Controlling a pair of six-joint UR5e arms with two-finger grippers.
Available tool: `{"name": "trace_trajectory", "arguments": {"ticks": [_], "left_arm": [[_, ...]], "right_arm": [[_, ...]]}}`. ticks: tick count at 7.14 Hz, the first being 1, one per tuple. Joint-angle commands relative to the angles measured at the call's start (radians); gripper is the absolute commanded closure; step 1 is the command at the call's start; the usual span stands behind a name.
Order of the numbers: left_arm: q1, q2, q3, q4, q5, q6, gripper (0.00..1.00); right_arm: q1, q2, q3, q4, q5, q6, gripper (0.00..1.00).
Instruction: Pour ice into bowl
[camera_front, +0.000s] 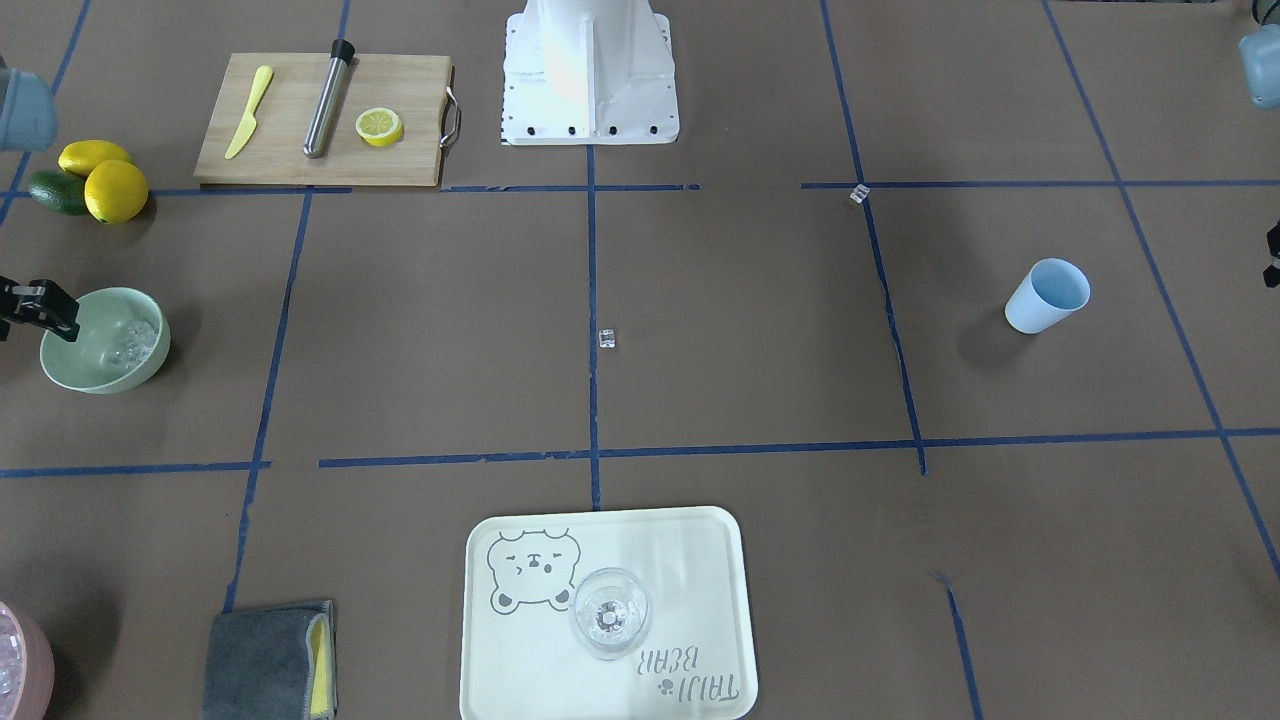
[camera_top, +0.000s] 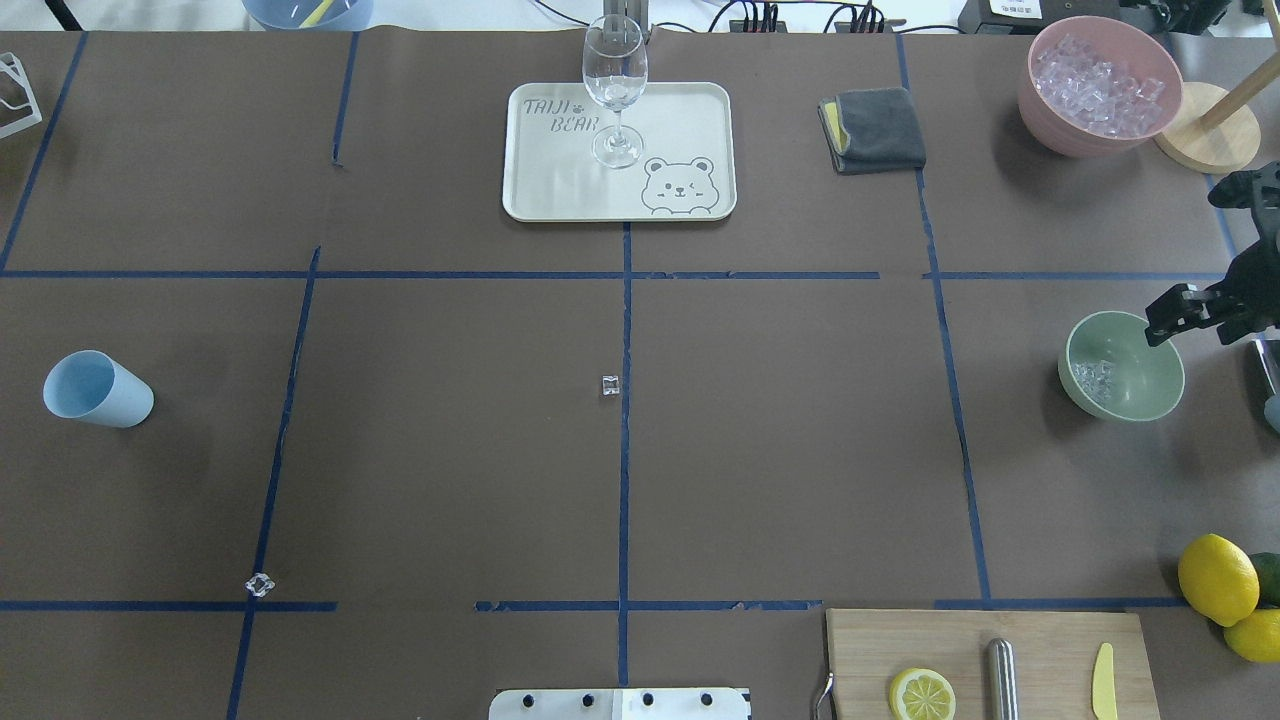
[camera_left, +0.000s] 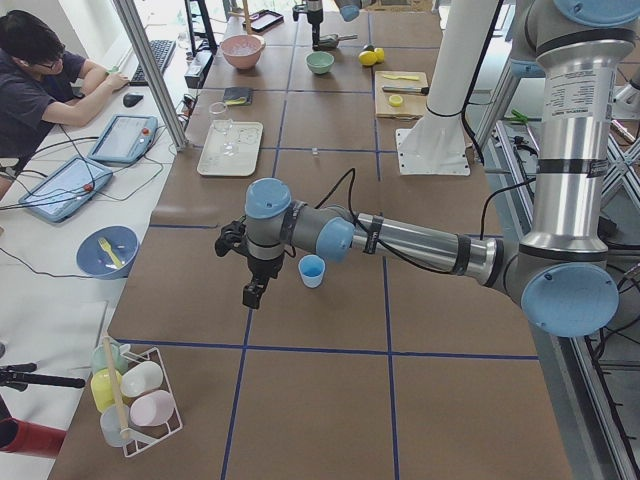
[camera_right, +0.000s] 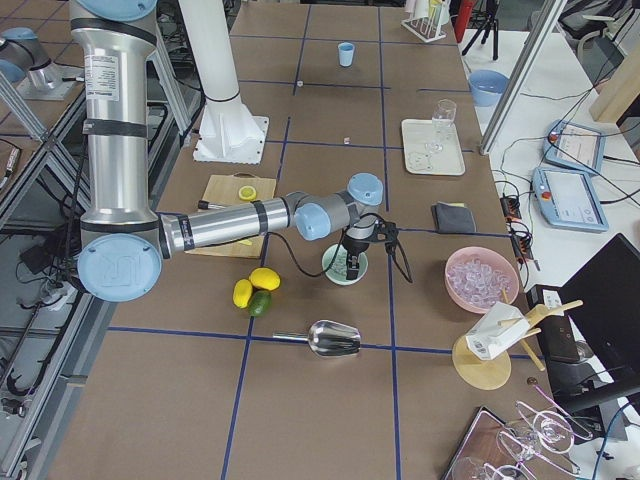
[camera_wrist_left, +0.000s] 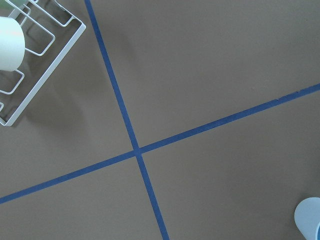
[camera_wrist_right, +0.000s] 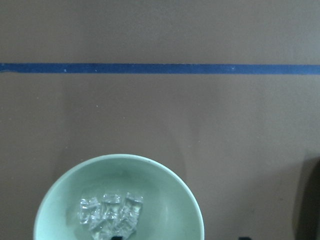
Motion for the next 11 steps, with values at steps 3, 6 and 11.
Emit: {"name": "trace_trajectory", "arguments": {"ticks": [3, 6, 11], "left_arm": [[-0.07, -0.001, 0.015, 0.05, -0.043, 0.03, 0.0], [-0.109, 0.014, 0.206, 0.044, -0.168, 0.188, 0.0], [-0.117, 0.019, 0.205, 0.044, -0.17, 0.173, 0.0]], "right_arm": [[0.266, -0.006, -0.01, -0.196, 0.04, -0.511, 0.0], [0.388, -0.049, -0.009, -0.195, 0.197, -0.512, 0.0], [0.423, -0.057, -0.026, -0.189, 0.197, -0.499, 0.0]]}}
